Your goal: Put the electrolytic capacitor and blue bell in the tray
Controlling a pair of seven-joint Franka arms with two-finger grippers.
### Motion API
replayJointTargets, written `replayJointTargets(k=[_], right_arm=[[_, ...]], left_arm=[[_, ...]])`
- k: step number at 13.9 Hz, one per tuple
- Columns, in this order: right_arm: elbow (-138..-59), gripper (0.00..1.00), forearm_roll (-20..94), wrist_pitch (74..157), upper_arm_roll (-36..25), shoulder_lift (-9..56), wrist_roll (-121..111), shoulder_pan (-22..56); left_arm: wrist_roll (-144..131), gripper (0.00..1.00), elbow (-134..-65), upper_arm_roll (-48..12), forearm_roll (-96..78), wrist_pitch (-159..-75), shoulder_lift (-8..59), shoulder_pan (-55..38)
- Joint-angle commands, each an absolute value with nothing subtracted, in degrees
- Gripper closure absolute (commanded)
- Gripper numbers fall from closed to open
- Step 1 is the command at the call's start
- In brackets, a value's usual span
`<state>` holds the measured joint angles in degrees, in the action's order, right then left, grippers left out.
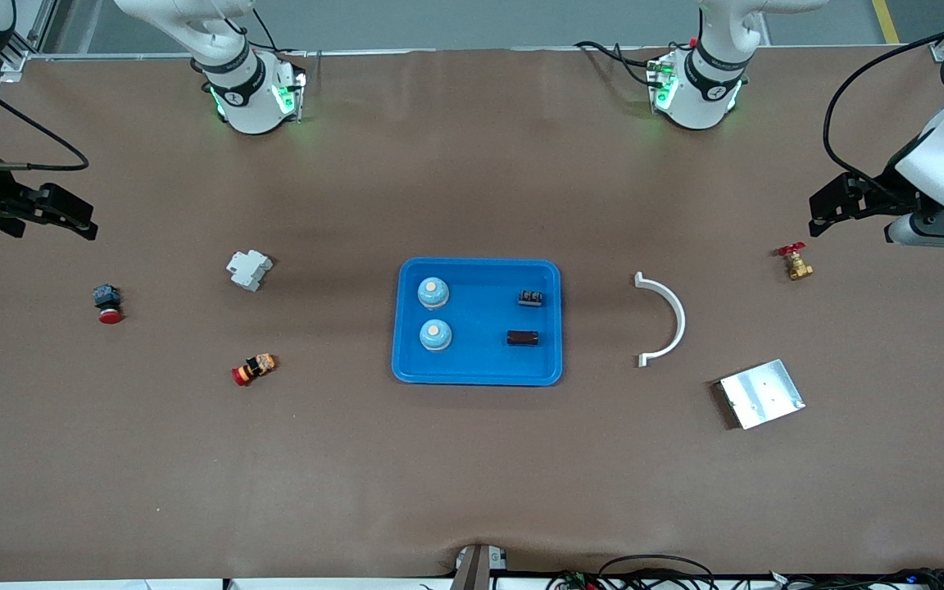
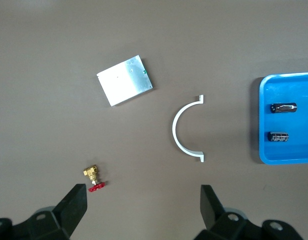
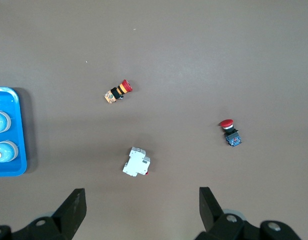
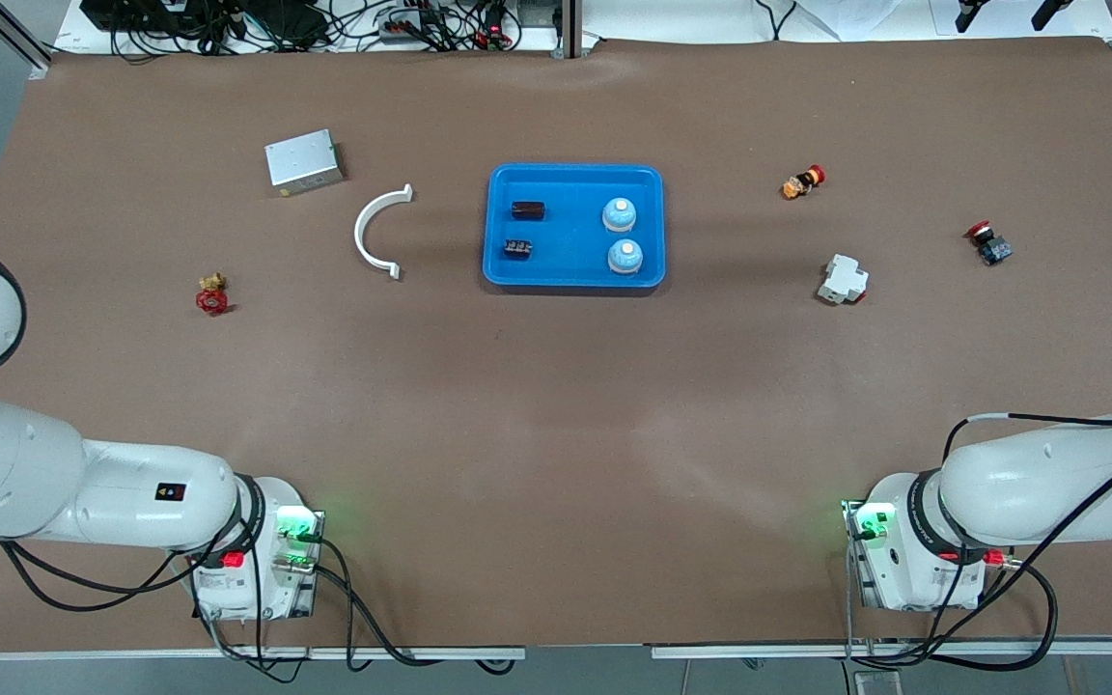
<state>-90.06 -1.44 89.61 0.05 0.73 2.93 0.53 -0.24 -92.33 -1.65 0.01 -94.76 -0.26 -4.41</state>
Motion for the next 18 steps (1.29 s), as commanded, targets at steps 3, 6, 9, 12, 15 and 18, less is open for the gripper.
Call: replayJointTargets(k=[3,6,9,12,15,18], right_arm=[[-89.9,0.0,-1.4,89.6,0.7,-0.1,2.1,-0.5],[-89.9,0.0,-1.4,89.6,0.7,-0.1,2.1,-0.4],[-90.0,0.0,-1.4,89.7,0.7,-0.1,2.1,-0.6],[-90.0,0.0,-1.4,89.7,0.7,-0.1,2.2,-0.5],[-90.0,0.0,-1.4,89.8,0.7,0.1,2.2,-0.5],[-90.0,0.0,-1.3,89.8,0.7,-0.1,2.2,-0.5]], left_arm=[[-0.5,0.0,-92.2,-1.5,0.6,-95.3,-0.3,-5.0],[-0.6,0.0,-92.2,-1.5,0.4,-96.3,-0.2,-5.0],[-0.7,0.0,-92.2,-1.5,0.4,-96.5,-0.1,-5.1],[-0.8,0.0,-92.3,-1.5,0.4,-96.3,-0.4,-5.0],[0.2,0.0,-92.3,-1.5,0.4,-96.3,-0.4,-4.9],[0.3,0.0,-92.3,-1.5,0.9,-96.3,-0.4,-5.1]])
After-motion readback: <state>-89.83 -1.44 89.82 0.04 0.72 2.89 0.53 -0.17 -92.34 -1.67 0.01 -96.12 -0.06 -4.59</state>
